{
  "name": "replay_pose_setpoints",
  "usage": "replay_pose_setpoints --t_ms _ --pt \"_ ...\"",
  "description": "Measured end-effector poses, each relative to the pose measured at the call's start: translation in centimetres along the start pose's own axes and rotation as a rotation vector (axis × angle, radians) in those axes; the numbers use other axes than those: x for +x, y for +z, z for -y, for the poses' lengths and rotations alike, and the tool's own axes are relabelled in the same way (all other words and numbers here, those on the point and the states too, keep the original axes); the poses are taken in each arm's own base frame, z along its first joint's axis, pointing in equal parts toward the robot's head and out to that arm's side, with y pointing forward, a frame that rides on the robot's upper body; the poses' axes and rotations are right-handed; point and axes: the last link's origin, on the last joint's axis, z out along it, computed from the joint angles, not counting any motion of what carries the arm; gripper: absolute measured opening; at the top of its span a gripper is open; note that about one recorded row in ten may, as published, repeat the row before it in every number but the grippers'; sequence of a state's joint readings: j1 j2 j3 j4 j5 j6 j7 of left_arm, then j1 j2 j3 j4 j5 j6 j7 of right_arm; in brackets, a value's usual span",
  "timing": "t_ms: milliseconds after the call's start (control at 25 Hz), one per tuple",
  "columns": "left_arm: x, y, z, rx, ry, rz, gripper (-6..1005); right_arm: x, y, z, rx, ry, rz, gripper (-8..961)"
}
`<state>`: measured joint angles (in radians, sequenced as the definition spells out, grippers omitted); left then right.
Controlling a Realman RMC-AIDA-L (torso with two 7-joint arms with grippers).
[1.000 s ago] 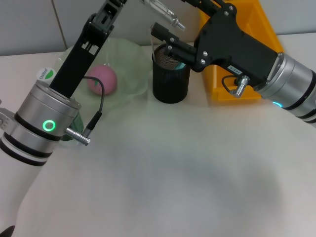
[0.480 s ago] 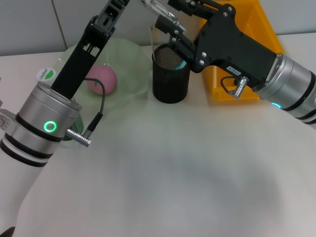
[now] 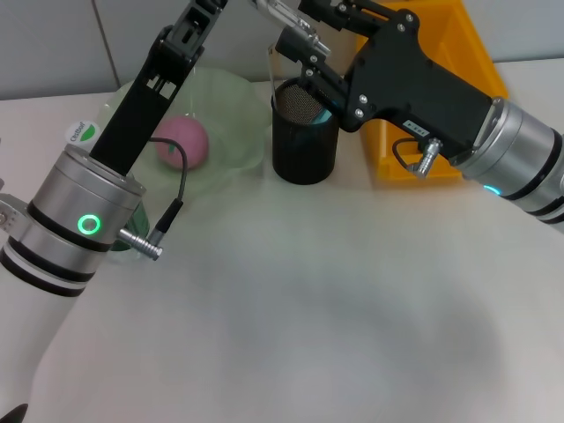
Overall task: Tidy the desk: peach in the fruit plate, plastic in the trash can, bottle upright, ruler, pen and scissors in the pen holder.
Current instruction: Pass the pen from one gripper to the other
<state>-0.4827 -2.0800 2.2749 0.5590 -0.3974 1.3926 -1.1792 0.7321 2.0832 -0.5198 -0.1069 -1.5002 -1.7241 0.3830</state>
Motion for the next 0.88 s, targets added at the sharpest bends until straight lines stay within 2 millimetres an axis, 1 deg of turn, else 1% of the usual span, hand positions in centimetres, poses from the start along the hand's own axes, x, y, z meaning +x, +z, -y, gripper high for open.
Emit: replay_pose_setpoints --t_ms 480,880 --pt "0.0 0.15 -0.03 -0.004 0.005 0.002 140 0.04 0.03 -0.12 0.006 0.007 0.003 311" --pt "0.0 0.24 -0.03 -0.005 0.005 0.003 139 0.03 0.12 -0.12 0.005 0.007 0.004 239"
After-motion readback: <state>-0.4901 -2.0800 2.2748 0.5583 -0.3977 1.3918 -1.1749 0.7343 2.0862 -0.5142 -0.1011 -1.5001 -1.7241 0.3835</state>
